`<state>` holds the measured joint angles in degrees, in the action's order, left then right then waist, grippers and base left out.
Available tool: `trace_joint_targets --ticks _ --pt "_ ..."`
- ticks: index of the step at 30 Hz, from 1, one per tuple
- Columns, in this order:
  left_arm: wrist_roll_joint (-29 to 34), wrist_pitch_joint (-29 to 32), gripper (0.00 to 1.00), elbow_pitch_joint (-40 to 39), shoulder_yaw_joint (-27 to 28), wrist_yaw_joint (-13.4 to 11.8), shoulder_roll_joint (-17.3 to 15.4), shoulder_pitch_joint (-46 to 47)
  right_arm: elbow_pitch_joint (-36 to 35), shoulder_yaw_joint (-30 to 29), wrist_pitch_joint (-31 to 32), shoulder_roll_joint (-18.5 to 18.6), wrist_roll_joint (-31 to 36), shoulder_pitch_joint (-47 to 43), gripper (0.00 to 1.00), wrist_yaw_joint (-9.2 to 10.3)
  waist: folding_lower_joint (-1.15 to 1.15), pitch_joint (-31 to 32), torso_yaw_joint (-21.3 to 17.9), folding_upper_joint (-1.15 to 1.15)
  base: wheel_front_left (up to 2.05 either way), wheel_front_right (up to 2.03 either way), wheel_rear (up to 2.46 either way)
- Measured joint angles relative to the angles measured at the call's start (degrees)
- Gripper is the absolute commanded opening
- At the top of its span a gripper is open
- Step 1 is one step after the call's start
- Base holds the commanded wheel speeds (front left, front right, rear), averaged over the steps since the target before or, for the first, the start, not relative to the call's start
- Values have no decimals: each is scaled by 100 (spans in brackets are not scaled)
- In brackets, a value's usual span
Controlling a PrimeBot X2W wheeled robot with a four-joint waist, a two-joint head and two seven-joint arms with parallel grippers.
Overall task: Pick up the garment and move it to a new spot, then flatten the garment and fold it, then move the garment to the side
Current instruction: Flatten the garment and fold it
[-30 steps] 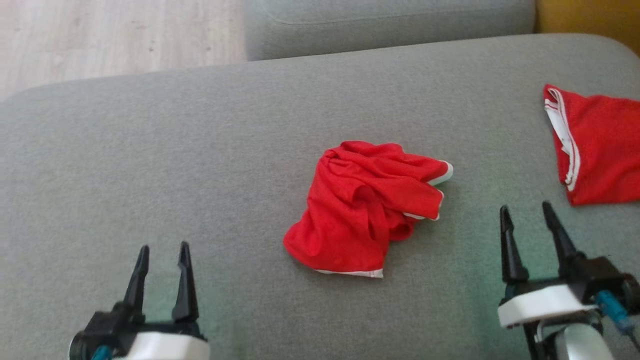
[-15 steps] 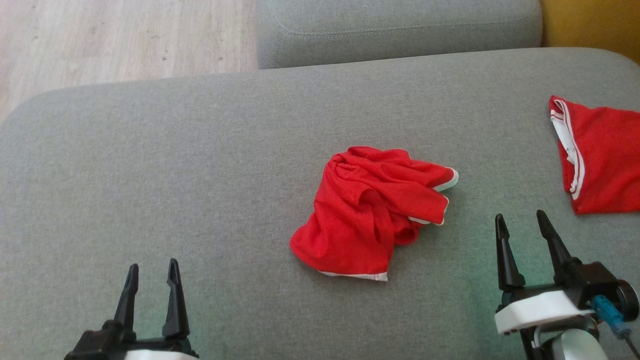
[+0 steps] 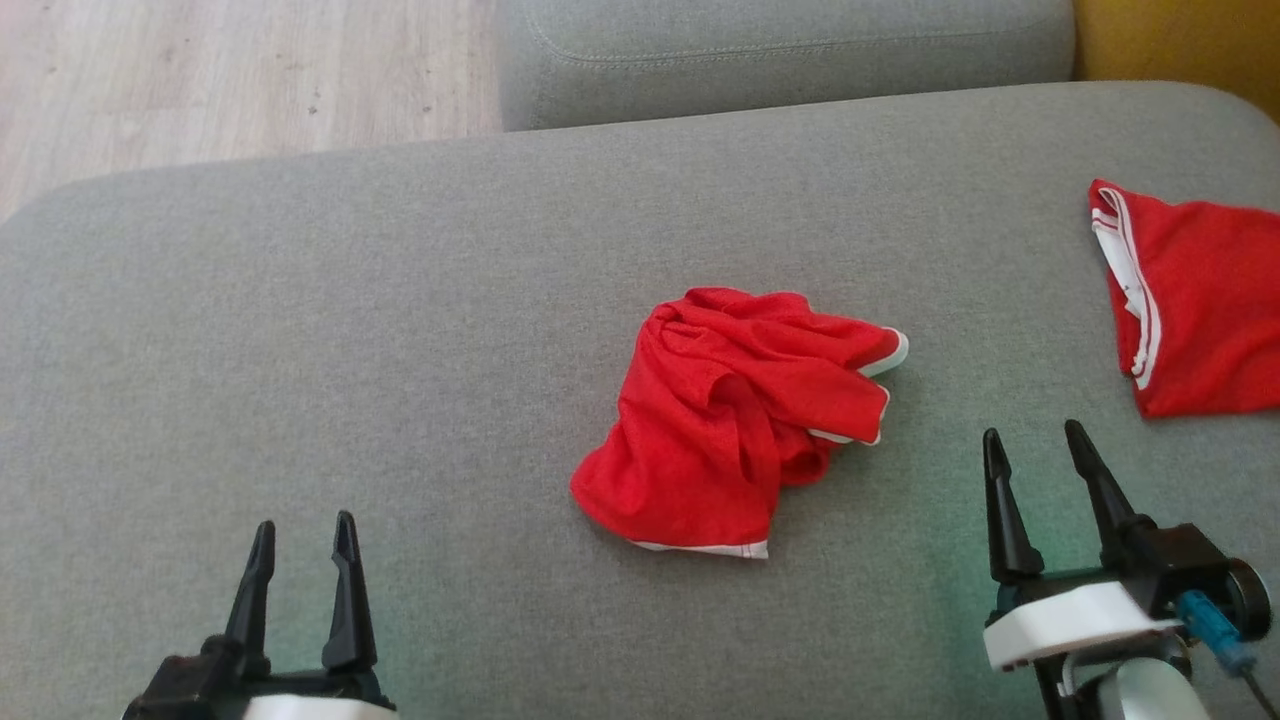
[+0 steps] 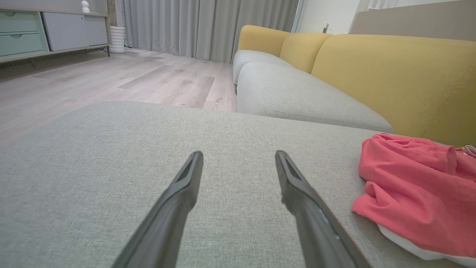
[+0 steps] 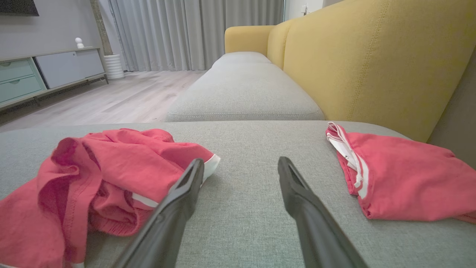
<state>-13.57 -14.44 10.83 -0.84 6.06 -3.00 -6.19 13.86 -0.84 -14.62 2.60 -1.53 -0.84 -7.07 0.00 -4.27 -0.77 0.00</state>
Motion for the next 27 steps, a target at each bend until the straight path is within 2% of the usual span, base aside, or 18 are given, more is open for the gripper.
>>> trace_joint_targets --ticks 9,14,17,20,23,27 --pt "-66 0 100 -85 -148 0 2 108 -3 19 0 0 -42 13 100 0 0 -105 -44 0 0 0 0" --pt "-131 0 100 -277 -448 1 0 345 -12 35 0 0 -42 29 100 0 0 -175 -103 0 0 0 0" --pt "-222 -1 100 -409 -894 9 1 650 -13 59 0 0 -41 57 100 0 0 -216 -188 0 0 0 0" --pt "-224 37 100 -338 -1578 57 2 961 -20 97 0 0 -42 133 100 1 0 -238 -311 0 0 0 0" --pt "-338 390 100 -180 -2285 84 7 1184 -51 154 0 0 -44 177 100 0 0 -258 -465 0 0 0 0" --pt "-381 798 100 222 -2838 100 9 1358 -56 215 0 0 -102 177 100 0 0 -302 -678 0 0 0 0"
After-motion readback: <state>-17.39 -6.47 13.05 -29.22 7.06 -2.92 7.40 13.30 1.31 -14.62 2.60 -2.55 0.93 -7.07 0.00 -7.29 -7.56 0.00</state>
